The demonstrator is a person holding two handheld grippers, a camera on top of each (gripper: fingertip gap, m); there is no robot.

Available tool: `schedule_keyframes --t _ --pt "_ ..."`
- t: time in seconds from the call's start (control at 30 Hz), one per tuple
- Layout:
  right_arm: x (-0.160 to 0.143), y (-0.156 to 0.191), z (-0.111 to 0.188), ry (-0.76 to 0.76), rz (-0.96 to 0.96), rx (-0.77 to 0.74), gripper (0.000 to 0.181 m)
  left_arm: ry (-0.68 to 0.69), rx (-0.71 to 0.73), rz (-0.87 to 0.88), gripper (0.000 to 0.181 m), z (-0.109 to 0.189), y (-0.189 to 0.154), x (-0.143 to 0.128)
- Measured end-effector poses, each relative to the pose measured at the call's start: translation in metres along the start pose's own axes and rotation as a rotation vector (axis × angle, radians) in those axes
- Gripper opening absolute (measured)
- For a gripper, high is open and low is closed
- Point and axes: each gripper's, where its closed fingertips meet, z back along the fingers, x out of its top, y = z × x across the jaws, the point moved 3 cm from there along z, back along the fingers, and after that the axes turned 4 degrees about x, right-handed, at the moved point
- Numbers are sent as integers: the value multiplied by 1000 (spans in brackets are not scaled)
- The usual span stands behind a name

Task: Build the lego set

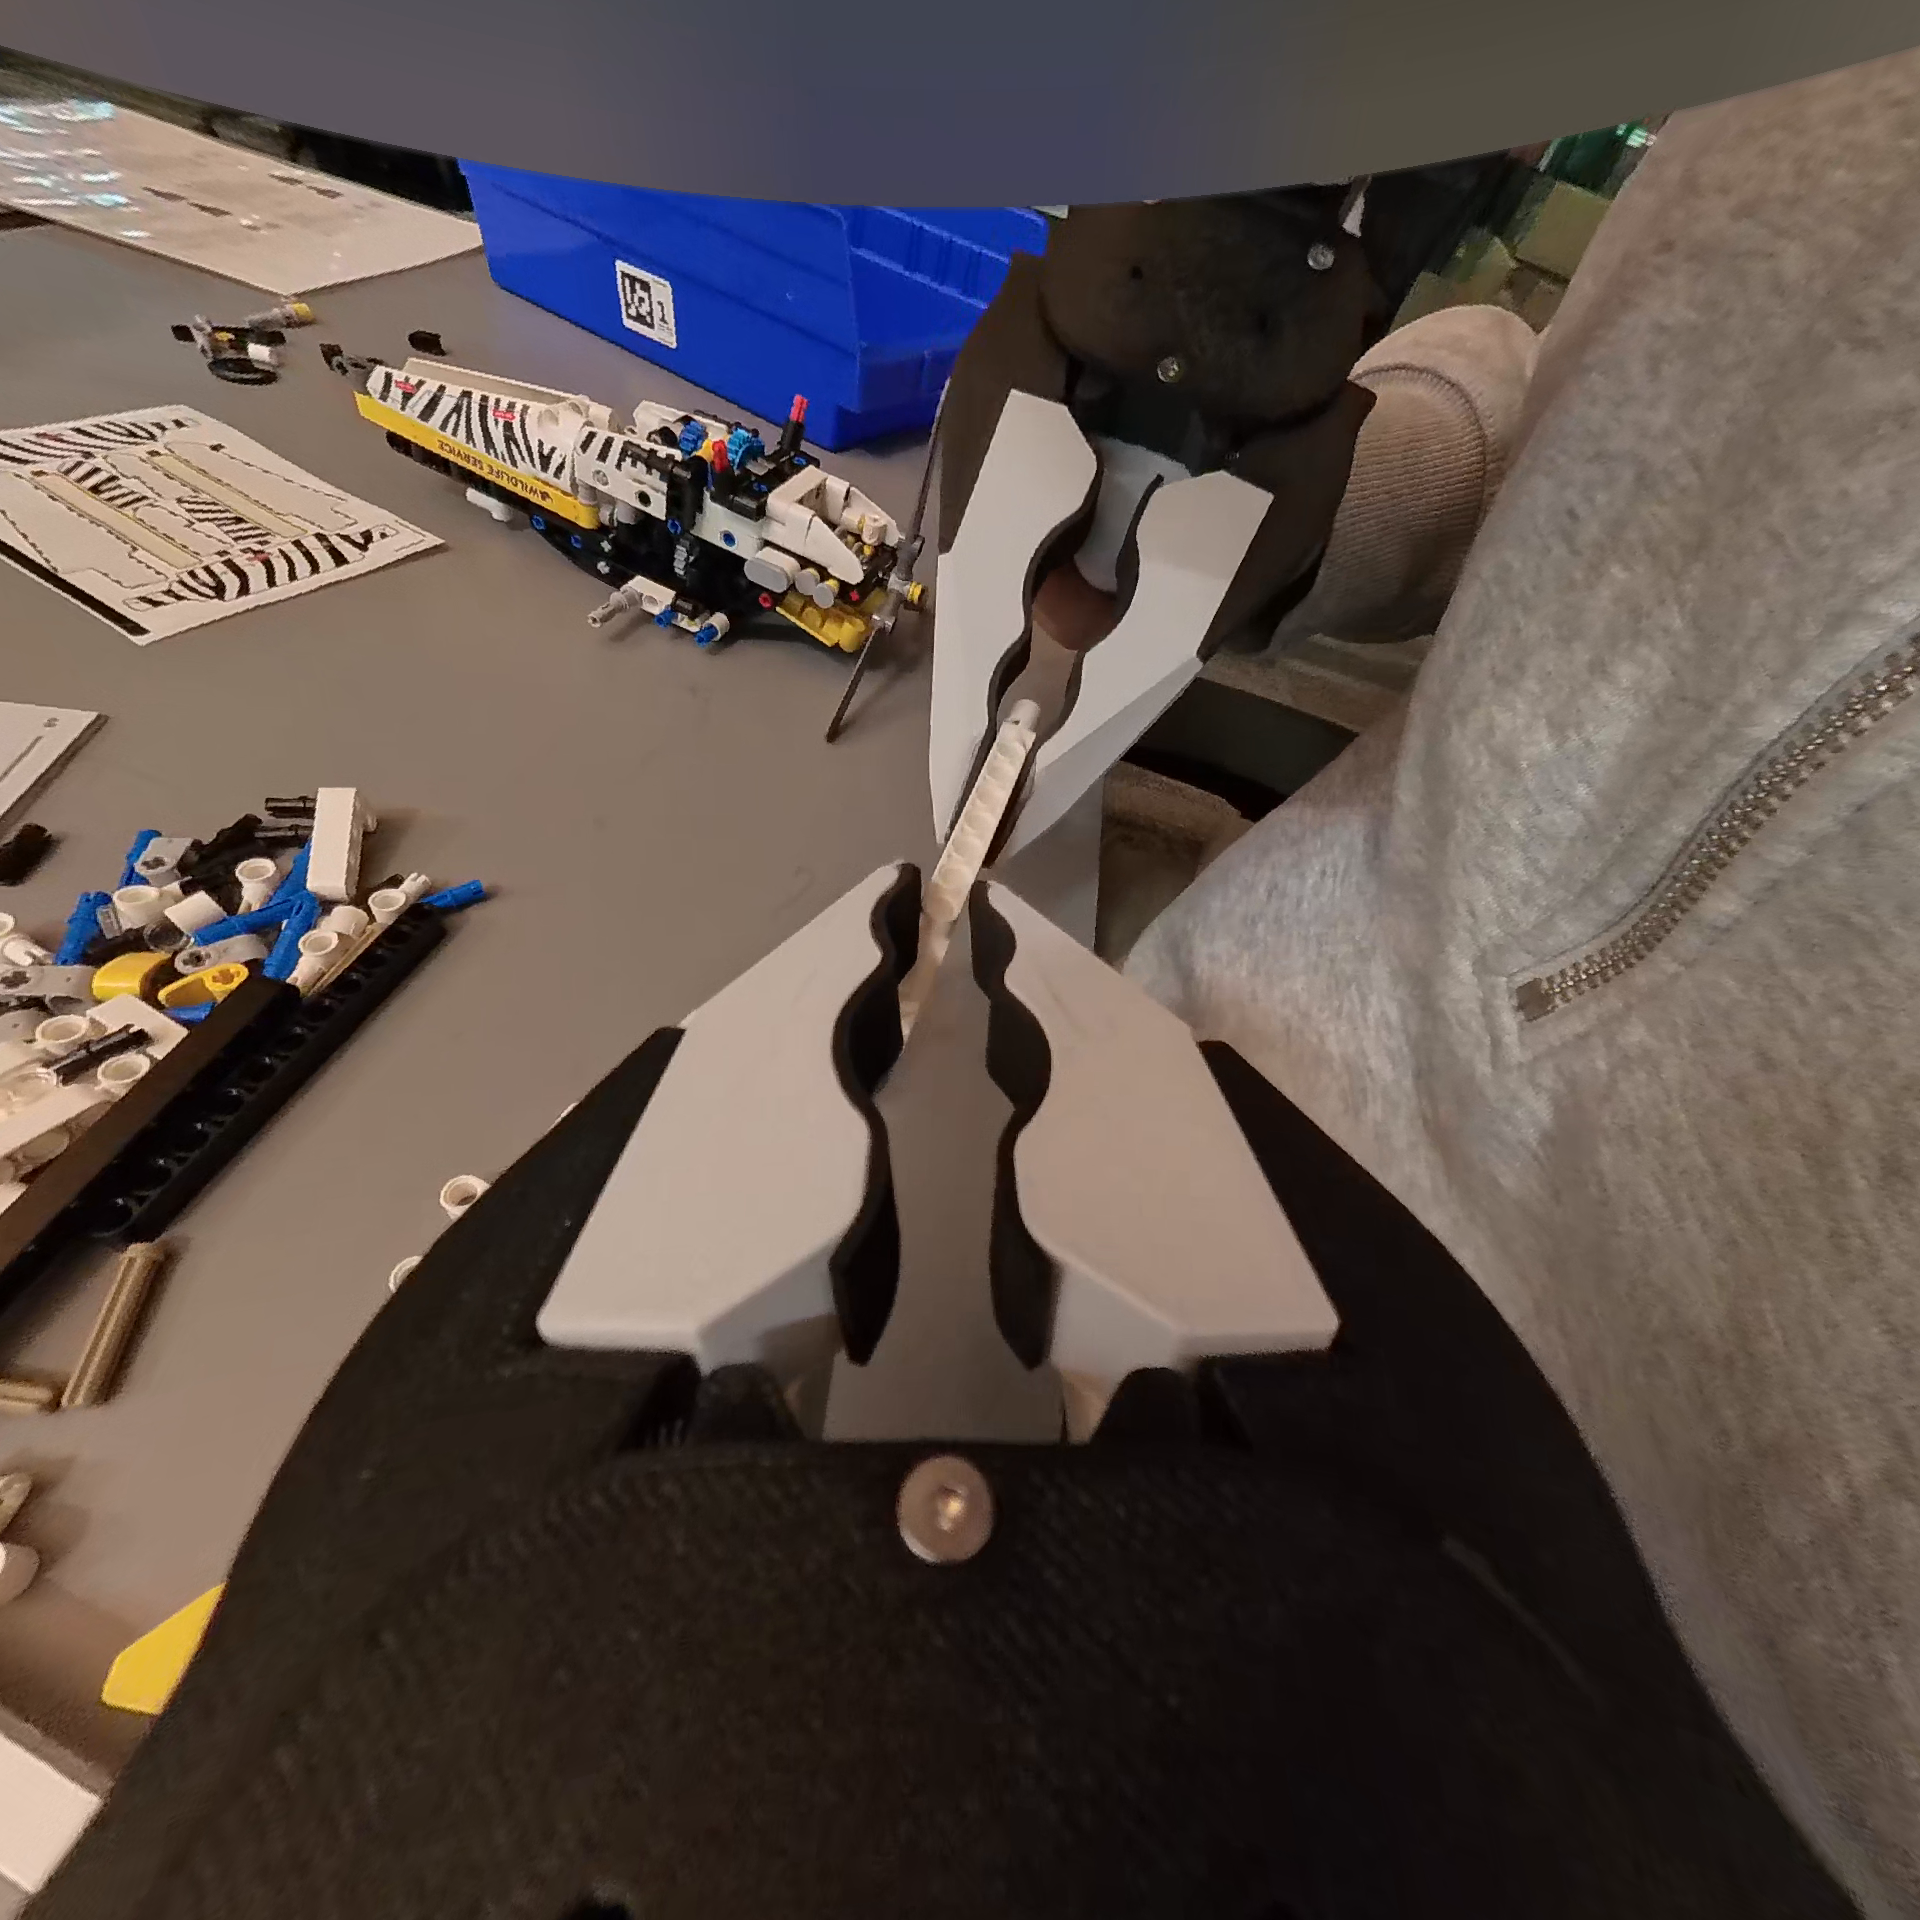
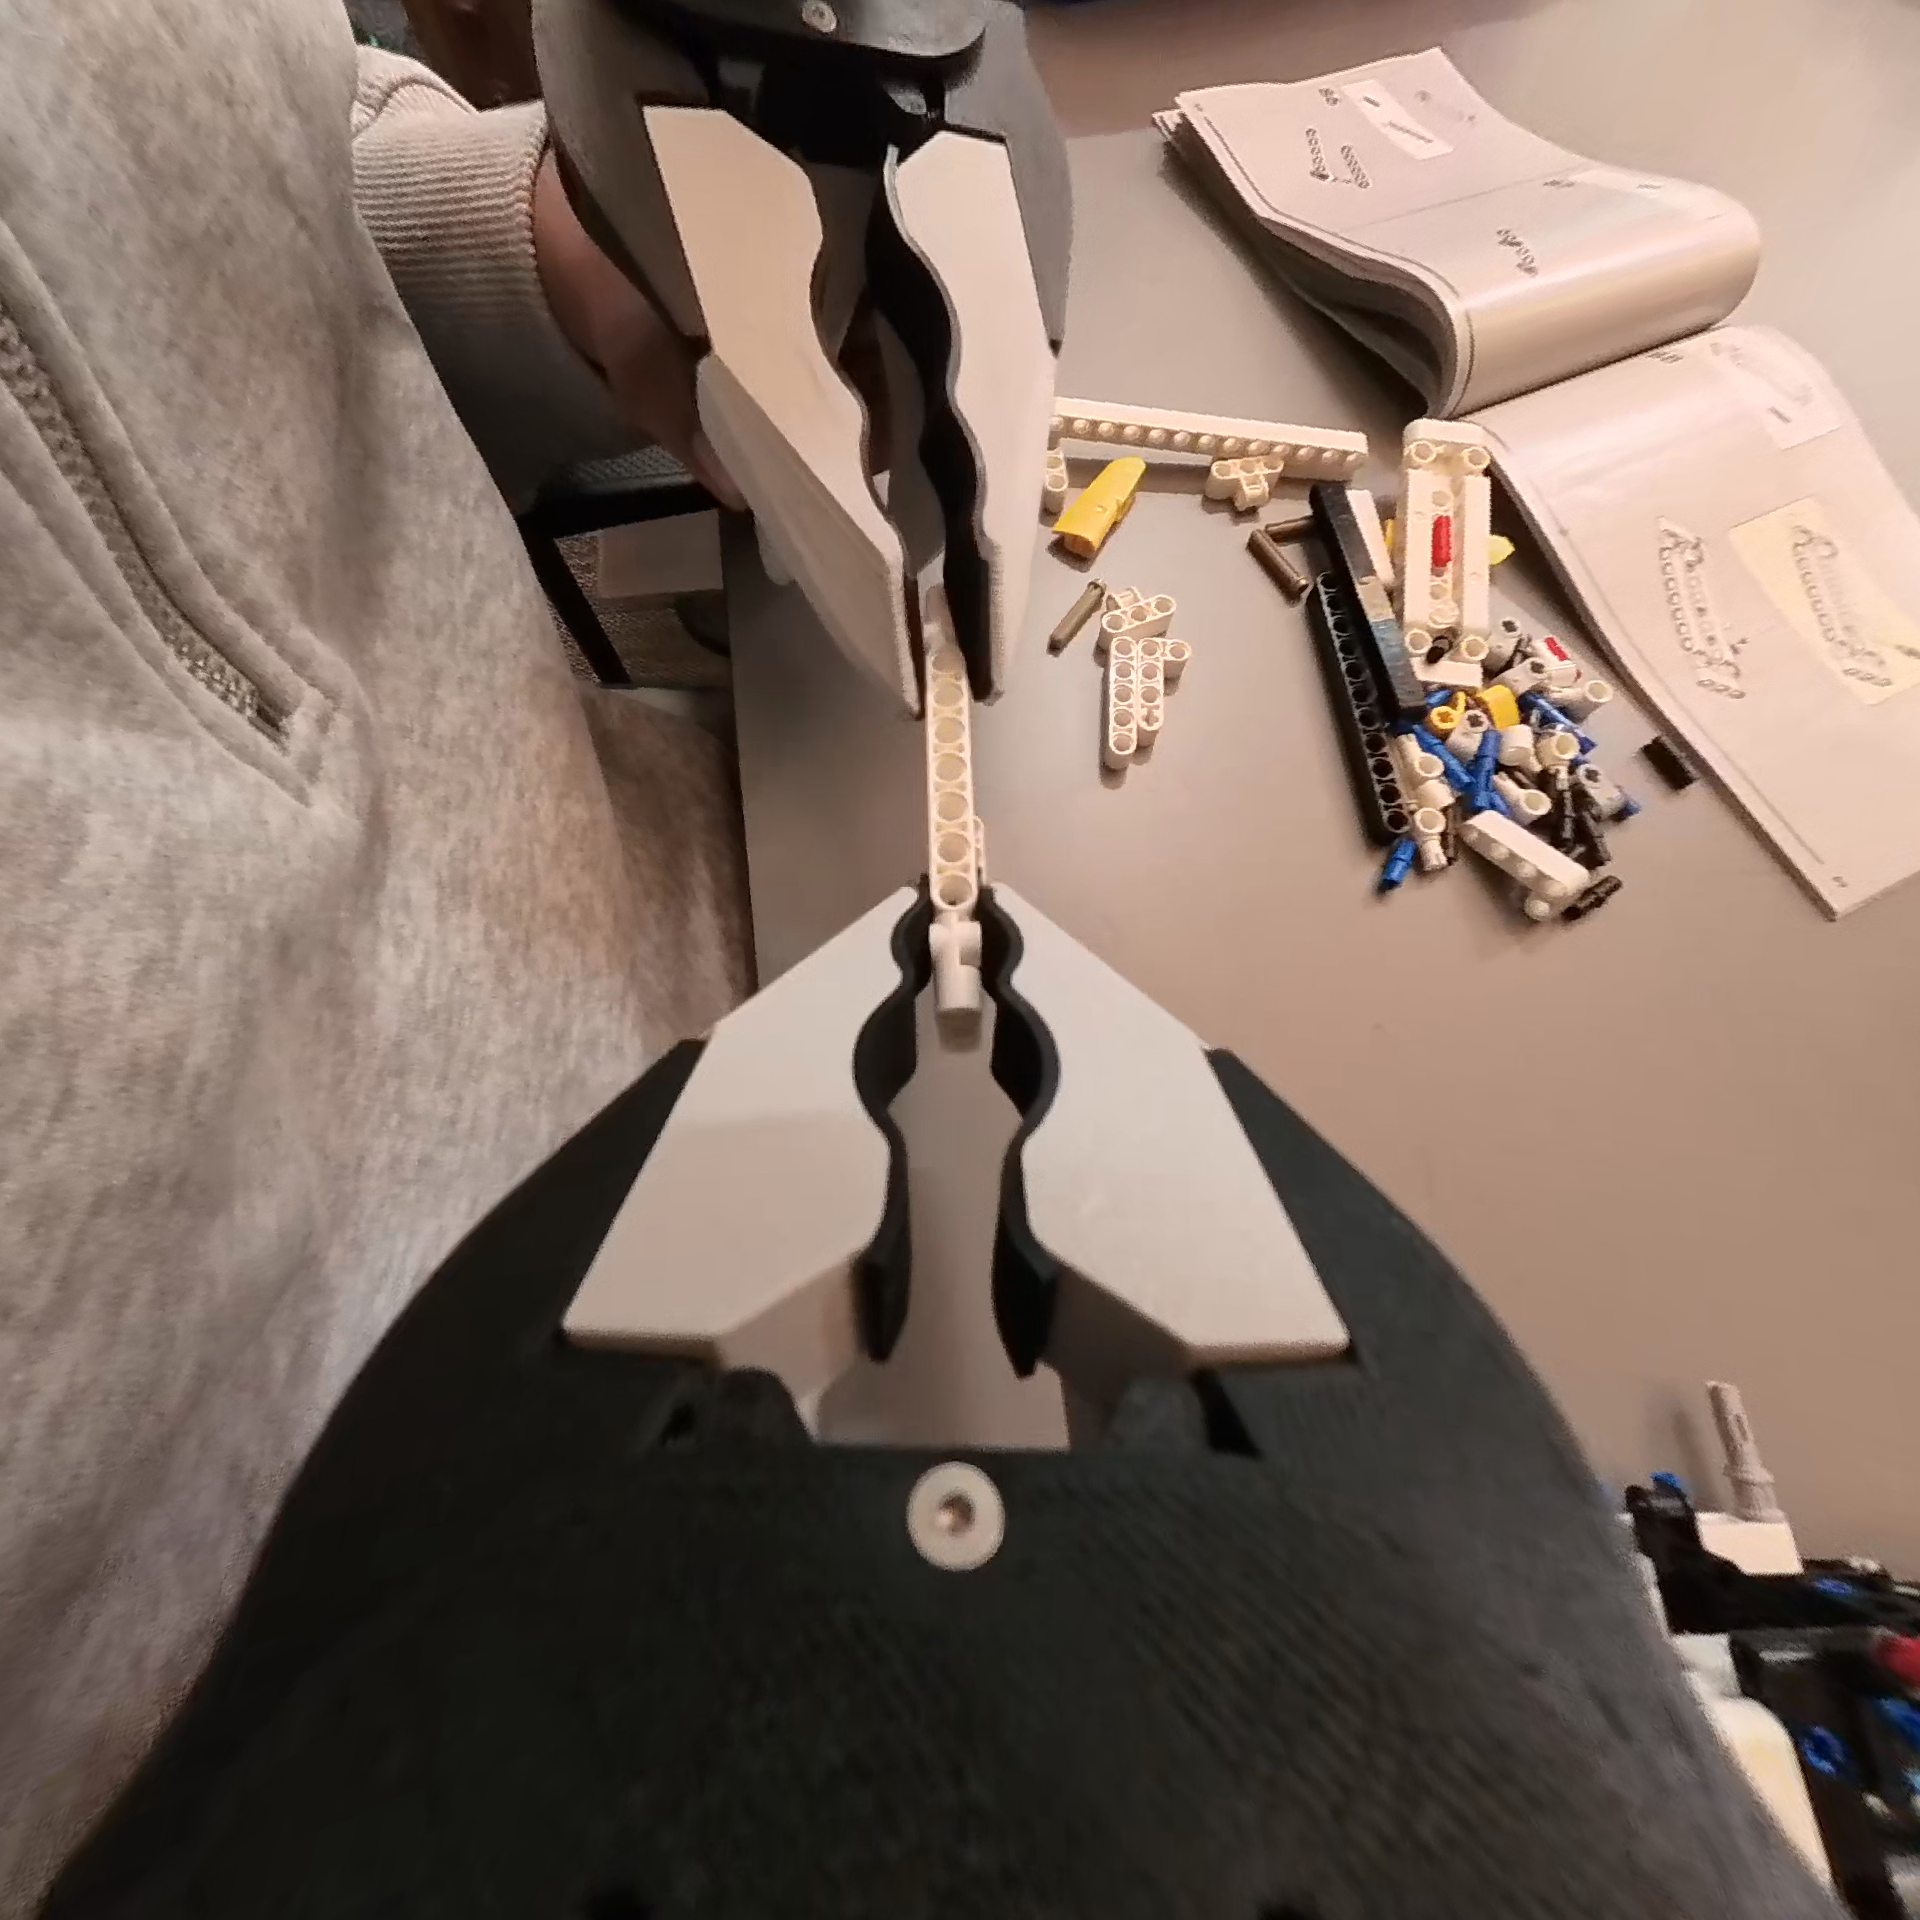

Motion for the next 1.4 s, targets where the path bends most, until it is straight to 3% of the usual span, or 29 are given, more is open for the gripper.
schedule_keyframes --t 1.4 --pt "-20 -3 -13 32 76 -26 5 182 48 -22 6 -10 14 -20"
